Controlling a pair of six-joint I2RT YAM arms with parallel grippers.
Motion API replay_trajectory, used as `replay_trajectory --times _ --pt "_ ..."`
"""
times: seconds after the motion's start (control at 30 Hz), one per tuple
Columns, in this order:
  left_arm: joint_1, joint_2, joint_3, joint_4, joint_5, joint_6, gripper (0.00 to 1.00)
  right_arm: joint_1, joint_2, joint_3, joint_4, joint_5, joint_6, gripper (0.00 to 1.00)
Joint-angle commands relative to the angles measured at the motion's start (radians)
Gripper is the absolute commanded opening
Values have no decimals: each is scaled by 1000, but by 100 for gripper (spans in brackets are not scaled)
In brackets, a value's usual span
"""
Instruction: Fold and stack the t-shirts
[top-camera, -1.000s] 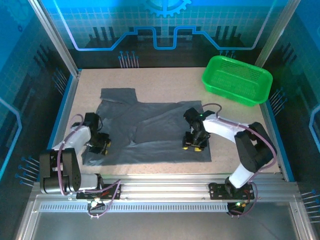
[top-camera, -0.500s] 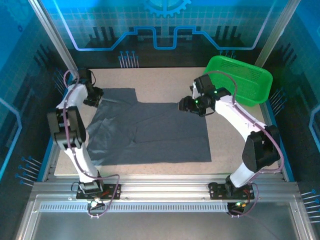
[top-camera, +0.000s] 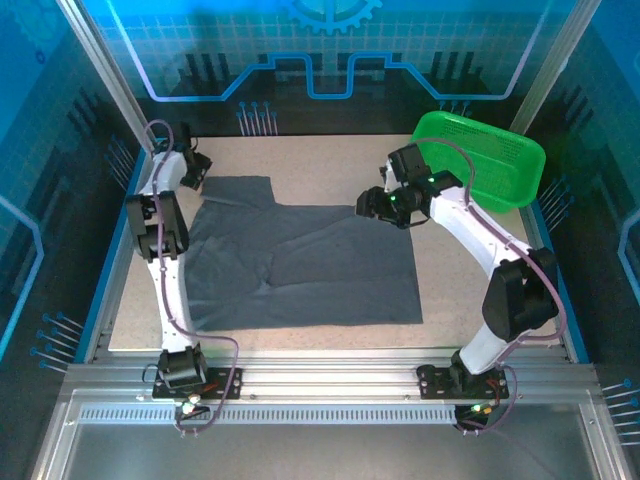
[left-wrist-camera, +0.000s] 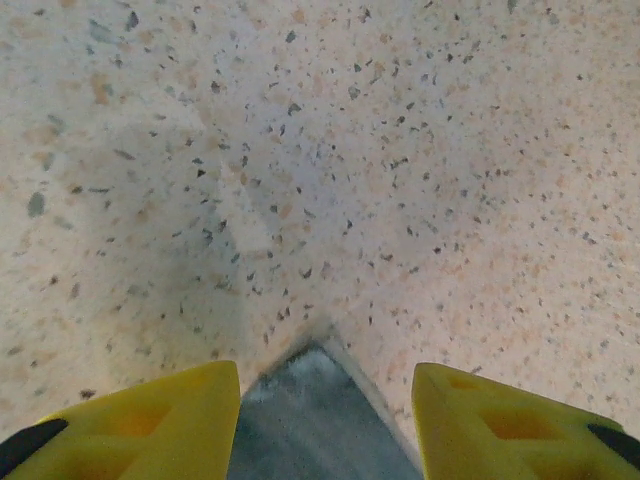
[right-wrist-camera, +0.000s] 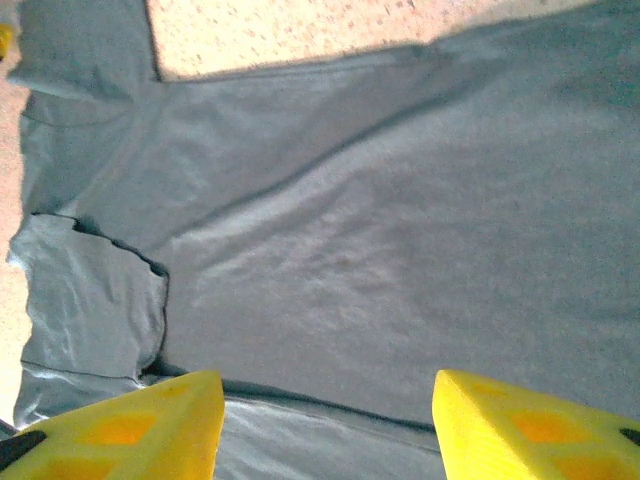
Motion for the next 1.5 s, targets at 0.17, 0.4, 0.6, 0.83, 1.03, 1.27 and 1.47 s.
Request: replay_trajectory --times 0.17,0.4,0.6,0.83,1.03,1.27,1.47 --pt "-98 123 217 -304 -86 39 51 -24 -11 -59 -5 -22 13 57" --pt "-106 205 332 -582 -120 -6 49 -49 2 -39 -3 -44 4 57" --pt "-101 201 332 -590 -107 0 24 -64 8 -33 -3 -53 -5 56" --pt "-129 85 324 -461 -103 52 0 -71 38 -23 -14 85 22 51" --pt "-171 -139 163 -309 -75 56 0 -72 215 102 -20 358 161 45" --pt "-187 -368 -196 -145 26 16 0 -110 423 253 6 450 333 48" --pt "-187 -508 -395 -58 85 17 0 -123 582 437 -54 453 367 48"
